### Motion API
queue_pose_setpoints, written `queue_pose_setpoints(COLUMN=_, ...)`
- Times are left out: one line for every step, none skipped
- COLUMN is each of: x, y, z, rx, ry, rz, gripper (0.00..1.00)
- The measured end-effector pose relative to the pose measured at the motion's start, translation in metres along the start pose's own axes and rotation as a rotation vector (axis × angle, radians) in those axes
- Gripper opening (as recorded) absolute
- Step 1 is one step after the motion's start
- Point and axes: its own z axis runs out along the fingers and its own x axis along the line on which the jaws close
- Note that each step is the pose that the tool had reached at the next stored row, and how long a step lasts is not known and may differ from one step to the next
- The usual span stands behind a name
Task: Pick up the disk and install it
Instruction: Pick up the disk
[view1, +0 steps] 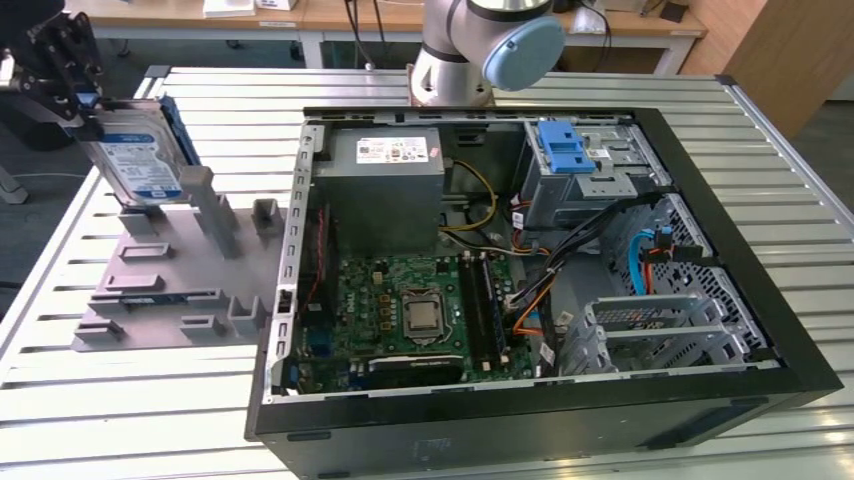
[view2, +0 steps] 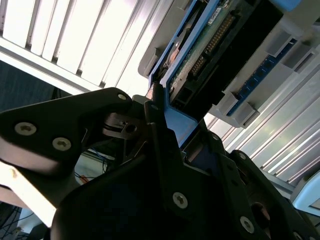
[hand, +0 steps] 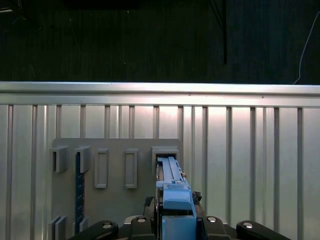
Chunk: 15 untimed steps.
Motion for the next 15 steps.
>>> queue_pose_setpoints(x=0.0000, y=0.0000, z=-0.0002, rx=0.0000, ry=0.0000, rz=0.000, gripper=0.36)
queue_pose_setpoints(x=0.0000, y=0.0000, z=-0.0005, rx=-0.0001, ry=0.0000, rz=0.000, gripper=0.36)
queue_pose_setpoints(x=0.0000, y=0.0000, z=-0.0007, rx=0.0000, ry=0.0000, rz=0.000, gripper=0.36)
queue_pose_setpoints(x=0.0000, y=0.0000, z=-0.0009, rx=0.0000, ry=0.0000, rz=0.000, gripper=0.36)
queue_pose_setpoints(x=0.0000, y=0.0000, z=-0.0011, rx=0.0000, ry=0.0000, rz=0.000, gripper=0.36)
queue_pose_setpoints(x=0.0000, y=0.0000, z=-0.0013, rx=0.0000, ry=0.0000, rz=0.000, gripper=0.36)
queue_pose_setpoints(x=0.0000, y=0.0000, z=-0.0016, rx=0.0000, ry=0.0001, rz=0.000, gripper=0.36)
queue_pose_setpoints(x=0.0000, y=0.0000, z=-0.0018, rx=-0.0001, ry=0.0000, rz=0.000, gripper=0.36)
queue_pose_setpoints(x=0.0000, y=0.0000, z=-0.0020, rx=0.0000, ry=0.0000, rz=0.000, gripper=0.36)
queue_pose_setpoints(x=0.0000, y=0.0000, z=-0.0022, rx=0.0000, ry=0.0000, rz=0.000, gripper=0.36)
queue_pose_setpoints(x=0.0000, y=0.0000, z=-0.0023, rx=0.0001, ry=0.0000, rz=0.000, gripper=0.36)
queue_pose_setpoints(x=0.0000, y=0.0000, z=-0.0025, rx=0.0001, ry=-0.0001, rz=0.000, gripper=0.36)
queue_pose_setpoints(x=0.0000, y=0.0000, z=-0.0027, rx=-0.0001, ry=0.0000, rz=0.000, gripper=0.36)
queue_pose_setpoints(x=0.0000, y=0.0000, z=-0.0028, rx=0.0001, ry=0.0000, rz=0.000, gripper=0.36)
queue_pose_setpoints(x=-0.0001, y=0.0000, z=-0.0039, rx=0.0000, ry=0.0000, rz=0.000, gripper=0.36)
